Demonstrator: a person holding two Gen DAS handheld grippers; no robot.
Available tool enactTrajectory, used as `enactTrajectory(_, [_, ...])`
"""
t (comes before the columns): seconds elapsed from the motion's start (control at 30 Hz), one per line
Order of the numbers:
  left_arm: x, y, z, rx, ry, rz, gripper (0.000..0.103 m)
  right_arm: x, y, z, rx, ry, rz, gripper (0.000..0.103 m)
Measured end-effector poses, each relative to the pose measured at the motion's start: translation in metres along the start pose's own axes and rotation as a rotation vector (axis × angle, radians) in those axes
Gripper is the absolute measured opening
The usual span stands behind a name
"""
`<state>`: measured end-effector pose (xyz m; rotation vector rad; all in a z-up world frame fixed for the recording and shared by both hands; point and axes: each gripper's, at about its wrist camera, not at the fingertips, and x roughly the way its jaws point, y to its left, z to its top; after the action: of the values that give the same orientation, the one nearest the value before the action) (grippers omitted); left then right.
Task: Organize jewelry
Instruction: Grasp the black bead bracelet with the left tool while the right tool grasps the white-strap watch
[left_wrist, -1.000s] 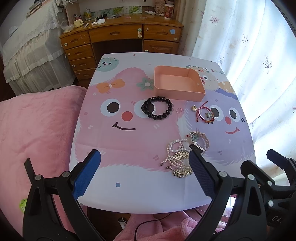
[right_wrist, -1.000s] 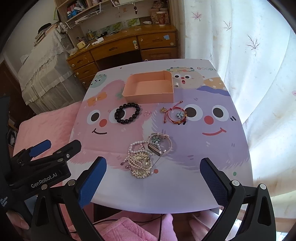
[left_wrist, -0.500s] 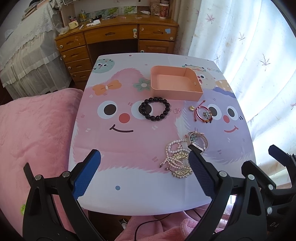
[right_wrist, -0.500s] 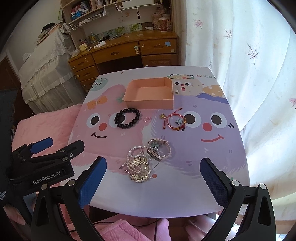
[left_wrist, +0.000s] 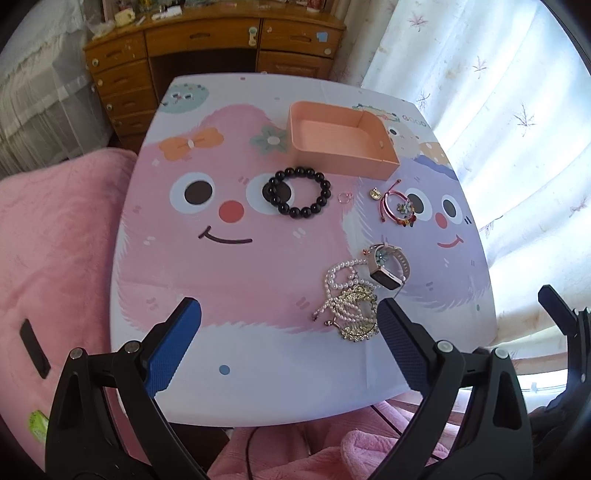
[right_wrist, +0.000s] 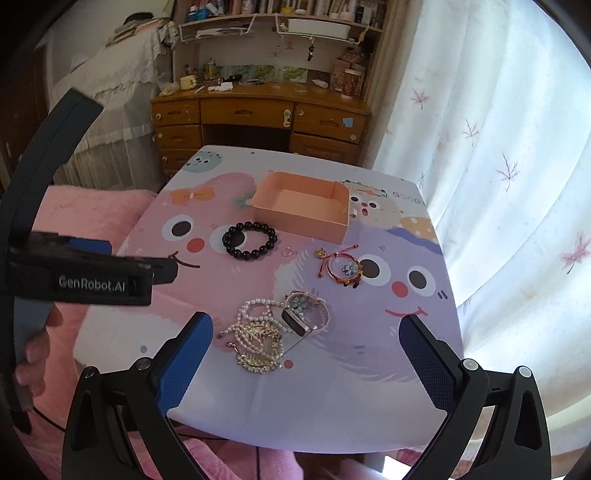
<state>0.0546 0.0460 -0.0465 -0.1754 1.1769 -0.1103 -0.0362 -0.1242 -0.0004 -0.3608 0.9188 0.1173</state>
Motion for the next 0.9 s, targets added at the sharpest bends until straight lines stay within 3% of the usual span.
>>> enactTrajectory(0.2, [0.034, 0.016, 0.008, -0.045, 0.081, 0.032, 0.095, 0.021, 0.015, -0.005, -0.108, 0.029, 0.03, 0.099])
enactTrajectory(0.37, [0.061, 0.009, 0.021, -0.008, 0.11, 0.045, 0.095, 0.059, 0.022, -0.004, -0.181, 0.094, 0.097, 0.076])
enactTrajectory(0.53, [0.092, -0.001, 0.047, 0.032, 0.065, 0.053, 0.094, 0.104, 0.022, -0.001, -0.241, 0.139, 0.151, 0.066])
enactTrajectory(0.67, [0.122, 0.0, 0.071, 0.019, 0.059, 0.073, 0.086, 0.145, 0.017, -0.001, -0.28, 0.195, 0.203, 0.055])
enactTrajectory(0.8, [0.158, 0.002, 0.093, -0.007, 0.098, 0.1, 0.075, 0.183, 0.012, -0.01, -0.324, 0.259, 0.237, 0.046])
enactTrajectory(0.9, [0.183, 0.006, 0.107, -0.04, 0.126, 0.11, 0.072, 0.208, 0.004, -0.014, -0.334, 0.308, 0.272, 0.041])
